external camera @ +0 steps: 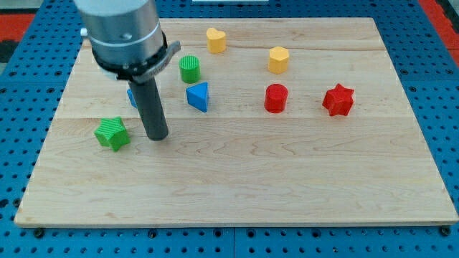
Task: Push the green star towards the left of the board
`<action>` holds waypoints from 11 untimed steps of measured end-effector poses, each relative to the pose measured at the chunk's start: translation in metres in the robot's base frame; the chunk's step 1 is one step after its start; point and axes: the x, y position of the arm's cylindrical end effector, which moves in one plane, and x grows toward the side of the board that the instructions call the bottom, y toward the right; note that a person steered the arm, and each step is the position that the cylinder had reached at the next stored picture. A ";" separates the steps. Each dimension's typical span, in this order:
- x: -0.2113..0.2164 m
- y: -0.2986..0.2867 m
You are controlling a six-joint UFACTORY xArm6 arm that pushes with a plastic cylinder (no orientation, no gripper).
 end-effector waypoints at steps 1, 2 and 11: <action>-0.012 -0.042; 0.022 -0.049; 0.013 -0.107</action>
